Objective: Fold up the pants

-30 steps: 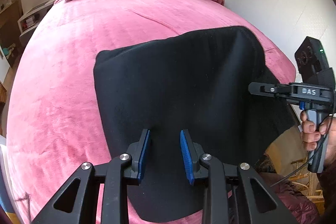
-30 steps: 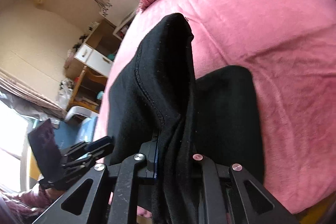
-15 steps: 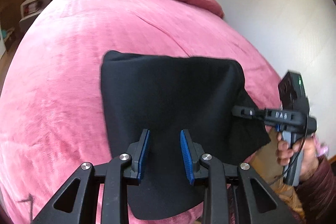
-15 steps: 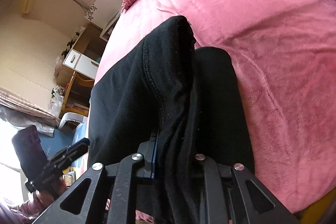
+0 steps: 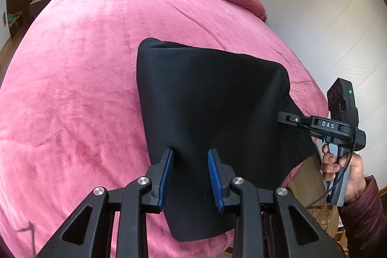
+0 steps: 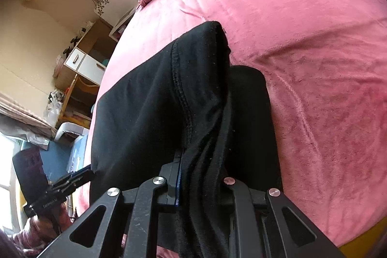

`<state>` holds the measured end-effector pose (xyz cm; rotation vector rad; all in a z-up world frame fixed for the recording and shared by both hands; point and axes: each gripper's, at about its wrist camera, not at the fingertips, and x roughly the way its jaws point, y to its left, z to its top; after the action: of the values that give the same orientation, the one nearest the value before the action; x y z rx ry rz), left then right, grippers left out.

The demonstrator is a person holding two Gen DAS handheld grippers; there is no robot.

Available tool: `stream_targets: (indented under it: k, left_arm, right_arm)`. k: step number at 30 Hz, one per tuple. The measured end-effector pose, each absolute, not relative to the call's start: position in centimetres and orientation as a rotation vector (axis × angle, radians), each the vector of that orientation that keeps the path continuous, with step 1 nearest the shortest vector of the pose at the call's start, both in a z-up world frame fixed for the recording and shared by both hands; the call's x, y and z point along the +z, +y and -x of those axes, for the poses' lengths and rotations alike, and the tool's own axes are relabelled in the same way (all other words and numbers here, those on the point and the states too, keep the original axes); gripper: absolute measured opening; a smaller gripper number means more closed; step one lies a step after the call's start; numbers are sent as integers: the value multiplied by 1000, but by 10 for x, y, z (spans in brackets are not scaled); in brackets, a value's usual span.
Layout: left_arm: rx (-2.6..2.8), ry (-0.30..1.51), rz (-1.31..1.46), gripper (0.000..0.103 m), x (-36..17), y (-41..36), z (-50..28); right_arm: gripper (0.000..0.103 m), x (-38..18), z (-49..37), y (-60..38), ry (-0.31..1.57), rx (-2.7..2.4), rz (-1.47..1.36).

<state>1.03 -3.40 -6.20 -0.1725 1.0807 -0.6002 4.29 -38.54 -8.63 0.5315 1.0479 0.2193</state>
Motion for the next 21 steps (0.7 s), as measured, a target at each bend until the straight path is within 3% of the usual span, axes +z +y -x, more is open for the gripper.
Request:
stream_targets:
  k: [8, 14, 21]
  left_arm:
    - [-614, 1092, 198, 30, -64, -32, -15]
    - [-622, 1090, 214, 30, -69, -29, -16]
    - [-631, 1084, 207, 30, -66, -28, -15]
  right_arm:
    - [34, -59, -22, -405, 999, 125, -558]
    - [34, -28, 25, -406, 989, 157, -550]
    - [34, -51, 49, -377, 1087, 150, -560]
